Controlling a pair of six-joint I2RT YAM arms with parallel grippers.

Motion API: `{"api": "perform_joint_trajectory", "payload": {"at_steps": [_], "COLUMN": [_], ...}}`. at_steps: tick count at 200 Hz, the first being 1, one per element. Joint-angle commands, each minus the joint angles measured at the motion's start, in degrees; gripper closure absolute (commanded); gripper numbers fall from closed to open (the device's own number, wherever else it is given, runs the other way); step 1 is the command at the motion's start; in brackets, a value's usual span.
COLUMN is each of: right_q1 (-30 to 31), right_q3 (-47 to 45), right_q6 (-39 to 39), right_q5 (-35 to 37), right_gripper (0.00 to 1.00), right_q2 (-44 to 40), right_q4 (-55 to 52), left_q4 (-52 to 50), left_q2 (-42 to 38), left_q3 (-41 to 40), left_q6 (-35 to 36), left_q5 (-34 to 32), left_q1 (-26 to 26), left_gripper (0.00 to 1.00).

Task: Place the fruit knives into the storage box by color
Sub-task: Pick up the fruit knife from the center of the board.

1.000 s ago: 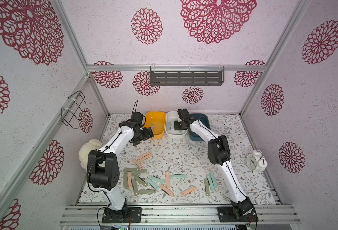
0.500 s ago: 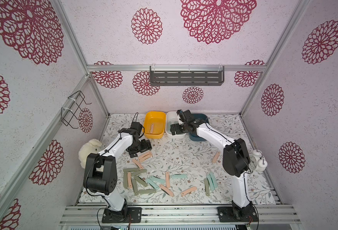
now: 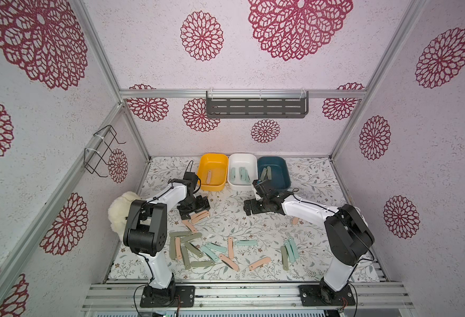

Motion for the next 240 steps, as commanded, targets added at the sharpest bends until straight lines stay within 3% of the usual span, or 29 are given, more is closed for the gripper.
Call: {"api": "perform_joint_trajectory", "payload": {"at_steps": [1, 55, 115, 149, 188, 240], "right_q1": [-0.05, -0.84, -1.54, -1.63, -1.63, -1.87], "right_q3": [0.06, -1.45, -1.00, -0.74, -0.73, -1.01], "right_q6": [1.03, 0.75, 0.19, -0.12, -0.29, -0.64], "right_q5": [-0.48, -1.18, -1.50, -1.60, -1.51, -1.14], "right_gripper": [0.00, 0.01, 0.01, 0.01, 0.01, 0.01], "right_q2": [-3.83, -4.03, -3.85, -3.89, -4.29, -5.11], "right_q4": [3.22, 4.30, 4.50, 4.41, 4.22, 4.00], "left_q4": [1.74, 3.52, 3.81, 3.36, 2.37, -0.66], "left_q2": [1.18, 2.58, 2.37, 0.06, -0.42, 1.27], "left_q3": [0.67, -0.58, -2.05, -4.41, -5.00, -2.93], "left_q6": [0.58, -0.46, -2.93, -5.04, -6.39, -4.87], "left_q5": [-0.37, 0.68, 1.33, 0.73, -2.18, -8.94], "left_q1": [0.38, -0.38, -5.12, -7.69, -9.78, -10.78], "left_gripper": [0.03, 0.03, 0.00, 0.11, 0.43, 0.50]}}
